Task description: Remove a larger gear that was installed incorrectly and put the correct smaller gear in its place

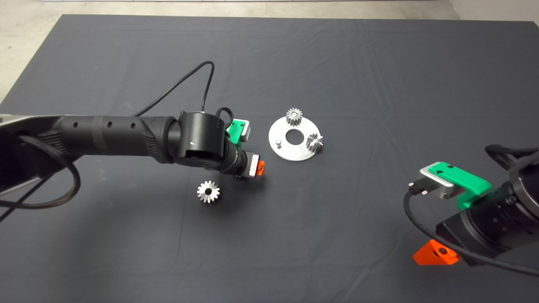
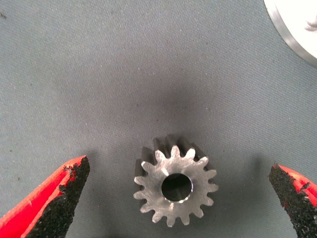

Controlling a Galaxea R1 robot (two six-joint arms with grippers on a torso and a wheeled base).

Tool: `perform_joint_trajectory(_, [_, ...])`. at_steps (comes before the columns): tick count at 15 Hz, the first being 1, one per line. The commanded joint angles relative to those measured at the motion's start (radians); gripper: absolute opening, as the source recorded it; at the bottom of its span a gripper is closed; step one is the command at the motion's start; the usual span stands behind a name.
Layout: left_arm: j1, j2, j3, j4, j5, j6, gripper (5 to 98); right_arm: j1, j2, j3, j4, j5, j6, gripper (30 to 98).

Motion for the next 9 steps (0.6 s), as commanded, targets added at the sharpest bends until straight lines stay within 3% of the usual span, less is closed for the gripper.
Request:
perform_joint_trajectory(1, [-0.01, -0.003, 0.01, 0.033, 0.018, -0.001, 93.1, 0.024, -0.006, 0.006, 0.001, -0.125, 0.003, 97.6])
perform_joint_trajectory(3, [-0.01, -0.003, 0.01, 0.035, 0.044, -0.001, 93.1, 0.024, -0.006, 0.006, 0.001, -0.125, 0.003, 97.6])
perform_joint_trajectory(9, [-0.006, -0.009, 0.034, 0.038, 0.047, -0.001, 89.9, 0.024, -0.006, 0.006, 0.001, -0.125, 0.003, 97.6])
